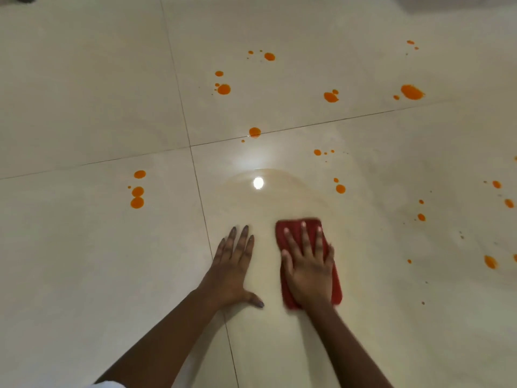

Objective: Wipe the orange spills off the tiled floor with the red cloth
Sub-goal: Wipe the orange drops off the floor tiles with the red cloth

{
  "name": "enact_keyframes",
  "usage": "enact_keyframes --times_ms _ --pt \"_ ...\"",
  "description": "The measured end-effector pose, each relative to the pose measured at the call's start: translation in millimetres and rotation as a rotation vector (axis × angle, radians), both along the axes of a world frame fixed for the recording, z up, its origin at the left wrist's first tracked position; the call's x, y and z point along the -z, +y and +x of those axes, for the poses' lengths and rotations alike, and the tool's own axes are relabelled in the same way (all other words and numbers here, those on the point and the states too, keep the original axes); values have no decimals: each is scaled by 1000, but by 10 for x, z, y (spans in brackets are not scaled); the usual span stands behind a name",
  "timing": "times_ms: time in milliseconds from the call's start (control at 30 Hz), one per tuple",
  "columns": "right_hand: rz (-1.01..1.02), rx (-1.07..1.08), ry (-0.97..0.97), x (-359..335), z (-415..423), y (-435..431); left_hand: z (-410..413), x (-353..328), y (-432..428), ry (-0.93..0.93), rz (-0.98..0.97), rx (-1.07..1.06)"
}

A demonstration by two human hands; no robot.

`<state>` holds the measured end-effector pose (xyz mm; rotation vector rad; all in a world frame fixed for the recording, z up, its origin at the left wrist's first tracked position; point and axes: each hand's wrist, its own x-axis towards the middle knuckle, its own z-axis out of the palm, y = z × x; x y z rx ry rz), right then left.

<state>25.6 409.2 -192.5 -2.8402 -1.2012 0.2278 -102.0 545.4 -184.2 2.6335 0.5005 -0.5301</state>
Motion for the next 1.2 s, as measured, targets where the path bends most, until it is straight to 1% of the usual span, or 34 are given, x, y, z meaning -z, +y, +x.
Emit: enact_keyframes --times_ms 33,100,167,200,233,300,367,400,433,500,567,600,633,667,733,800,833,867,933,967,1000,1033,1100,1200 --pt "-46 44 10 -12 238 -33 4 4 -9 2 2 5" --pt "-32 324 38 -20 613 -233 -1 8 2 0 12 15" --pt "39 537 29 -32 542 -451 -17 8 9 -3 3 6" --pt "52 590 3 -49 345 -512 -9 16 7 -10 -3 2" --pt "56 570 31 -52 91 -524 -2 23 4 -16 -9 4" --pt "41 385 85 -23 -276 -393 -5 27 3 -19 -19 5" --pt "25 126 28 15 -141 -171 -8 28 16 -17 -19 2" --pt "-6 76 24 8 71 -82 -13 25 26 -15 -21 1" --pt "-31 107 21 -6 310 -59 -16 19 23 -17 -21 -1" --pt "-27 339 40 -21 661 -164 -8 13 23 -10 -23 0" --pt "26 543 74 -35 594 -299 -1 -17 23 8 -13 4" --pt "36 582 52 -37 401 -308 10 -22 20 14 -2 2" --pt "63 552 40 -53 134 -279 20 -32 9 17 12 3" --pt "79 469 65 -40 -132 -212 32 -49 -1 20 27 7" --pt "68 184 81 -23 -473 -19 7 -98 4 15 46 5" --pt "29 -93 83 -16 -304 251 -60 -135 91 33 67 8" --pt "5 -148 95 -25 -131 350 -124 -169 154 49 80 -1" --pt "-11 -122 102 -52 11 421 -223 -214 219 69 87 -26" --pt "4 118 120 -74 104 427 -407 -291 338 104 90 -82" --pt "20 224 139 -79 0 413 -504 -316 379 116 91 -105" --pt "19 249 149 -85 -175 402 -592 -330 401 125 83 -130" --pt "11 187 154 -103 -395 398 -690 -348 418 137 73 -165" --pt "-34 -48 192 -67 -776 420 -874 -327 436 153 56 -228" --pt "-42 -415 176 -57 -881 682 -1071 -238 500 138 75 -308"
